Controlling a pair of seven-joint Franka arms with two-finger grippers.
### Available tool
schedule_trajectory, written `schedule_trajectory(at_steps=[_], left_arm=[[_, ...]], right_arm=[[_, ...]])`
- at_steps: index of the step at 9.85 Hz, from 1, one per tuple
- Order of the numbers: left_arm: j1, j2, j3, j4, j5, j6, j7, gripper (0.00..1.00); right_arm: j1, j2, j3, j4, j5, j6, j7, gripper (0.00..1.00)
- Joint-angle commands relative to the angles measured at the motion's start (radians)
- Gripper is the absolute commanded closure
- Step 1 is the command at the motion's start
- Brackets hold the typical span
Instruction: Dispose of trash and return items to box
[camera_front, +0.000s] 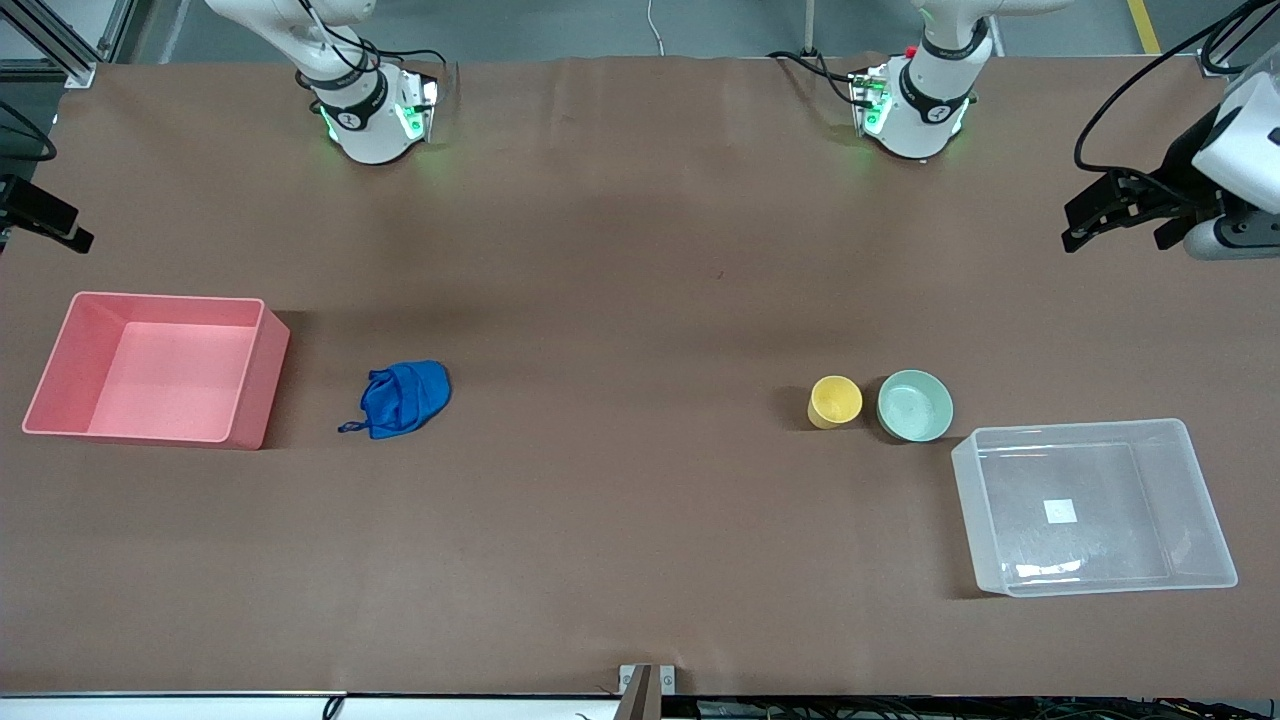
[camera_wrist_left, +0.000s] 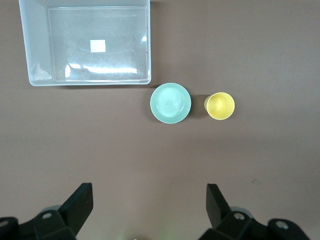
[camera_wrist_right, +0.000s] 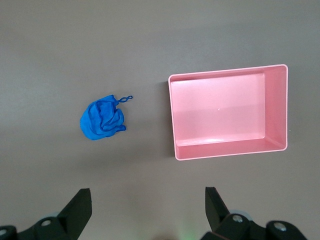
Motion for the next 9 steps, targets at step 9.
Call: schedule_trajectory(at_steps=[9], left_arm=[[0.023, 0.039, -0.002, -0.113, 0.016, 0.142, 0.015, 0.01]], right_arm=[[0.019, 0.034, 0.052, -0.066, 0.011, 0.060, -0.004, 0.00]])
